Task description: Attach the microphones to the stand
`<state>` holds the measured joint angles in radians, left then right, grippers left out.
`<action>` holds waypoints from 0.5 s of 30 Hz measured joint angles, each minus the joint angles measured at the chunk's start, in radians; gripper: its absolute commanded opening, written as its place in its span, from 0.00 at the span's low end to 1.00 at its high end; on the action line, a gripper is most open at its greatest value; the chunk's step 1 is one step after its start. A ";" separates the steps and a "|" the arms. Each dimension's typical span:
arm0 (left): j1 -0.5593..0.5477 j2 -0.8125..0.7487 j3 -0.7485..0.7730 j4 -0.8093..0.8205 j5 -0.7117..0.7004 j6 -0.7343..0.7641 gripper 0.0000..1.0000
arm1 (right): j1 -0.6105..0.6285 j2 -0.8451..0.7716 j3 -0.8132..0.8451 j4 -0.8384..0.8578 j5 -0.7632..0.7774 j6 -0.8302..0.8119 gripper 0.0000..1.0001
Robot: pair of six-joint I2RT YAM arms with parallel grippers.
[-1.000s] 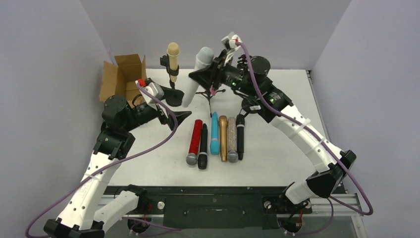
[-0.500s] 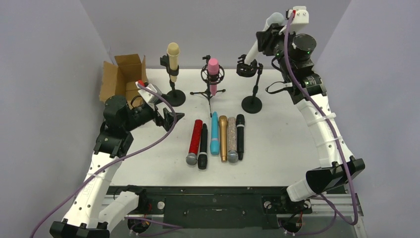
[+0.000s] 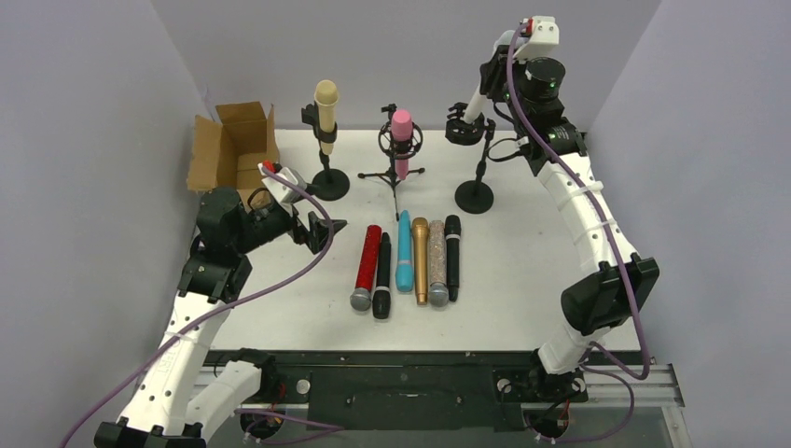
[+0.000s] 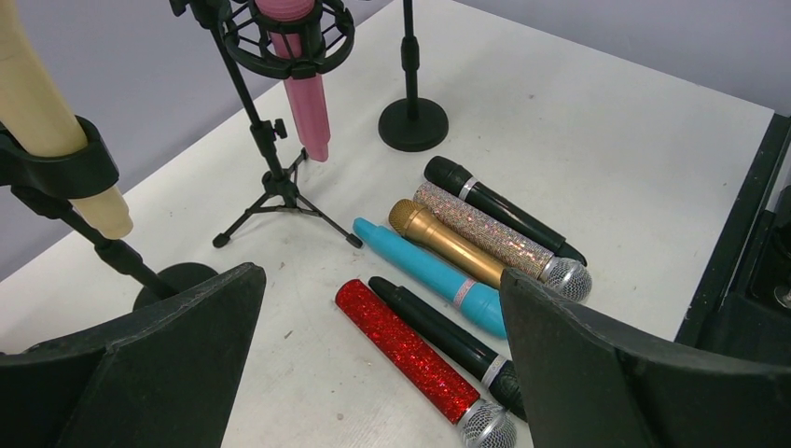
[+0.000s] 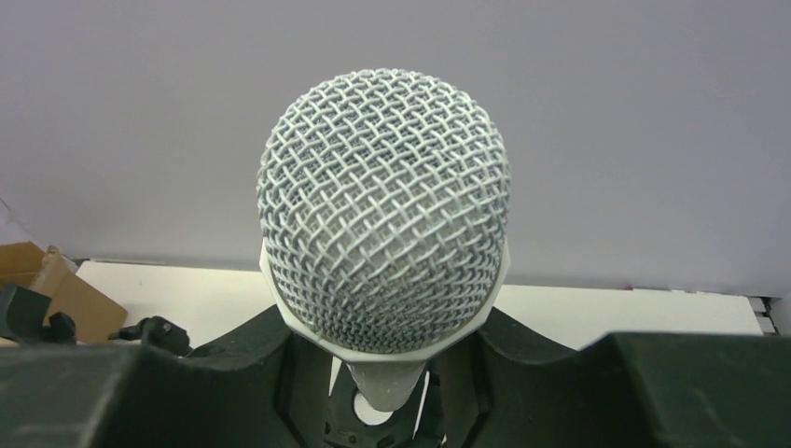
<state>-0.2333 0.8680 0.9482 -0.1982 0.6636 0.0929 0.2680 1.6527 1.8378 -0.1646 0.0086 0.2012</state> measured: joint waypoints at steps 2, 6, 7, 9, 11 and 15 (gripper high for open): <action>0.000 0.000 0.000 0.001 0.000 0.004 0.96 | -0.006 0.029 0.011 -0.001 -0.001 0.003 0.00; 0.002 0.002 -0.002 0.013 0.000 0.017 0.96 | -0.007 0.060 0.029 0.006 -0.017 0.016 0.00; 0.002 0.003 -0.004 0.017 0.000 0.019 0.96 | -0.007 0.060 0.030 0.006 -0.021 0.018 0.00; 0.003 0.004 -0.011 0.021 0.000 0.021 0.96 | -0.007 0.060 0.031 0.006 -0.028 0.021 0.00; 0.005 0.005 -0.018 0.022 0.000 0.024 0.96 | -0.007 0.061 0.031 0.006 -0.036 0.024 0.00; 0.006 0.005 -0.023 0.023 0.000 0.024 0.96 | -0.007 0.063 0.031 0.000 -0.044 0.031 0.00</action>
<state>-0.2272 0.8730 0.9249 -0.1753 0.6632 0.1169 0.2611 1.7153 1.8683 -0.1650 -0.0357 0.2321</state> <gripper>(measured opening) 0.964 0.346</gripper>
